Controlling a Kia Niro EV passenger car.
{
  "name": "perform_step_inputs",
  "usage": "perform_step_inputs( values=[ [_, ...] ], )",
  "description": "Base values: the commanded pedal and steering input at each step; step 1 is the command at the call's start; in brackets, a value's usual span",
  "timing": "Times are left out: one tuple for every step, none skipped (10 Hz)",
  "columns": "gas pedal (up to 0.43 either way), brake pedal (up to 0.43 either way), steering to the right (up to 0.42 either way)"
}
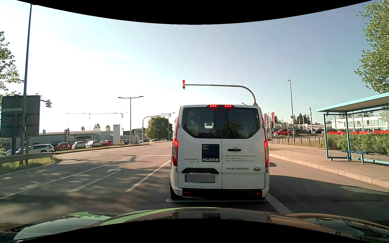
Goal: Follow the waypoints while adhering to traffic rules and regulations
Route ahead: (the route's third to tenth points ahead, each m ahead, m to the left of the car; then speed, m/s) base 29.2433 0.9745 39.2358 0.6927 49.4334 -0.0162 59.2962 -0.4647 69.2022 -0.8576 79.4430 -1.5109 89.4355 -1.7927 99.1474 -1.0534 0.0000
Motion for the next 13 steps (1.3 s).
perform_step_inputs(
  values=[
    [0.0,0.22,0.008],
    [0.0,0.22,0.008],
    [0.0,0.22,0.007],
    [0.0,0.22,0.007],
    [0.0,0.22,0.008],
    [0.0,0.22,0.007],
    [0.0,0.22,0.007],
    [0.0,0.226,0.008],
    [0.0,0.226,0.008],
    [0.0,0.226,0.007],
    [0.0,0.22,0.007],
    [0.0,0.226,0.007],
    [0.0,0.22,0.007]
  ],
)
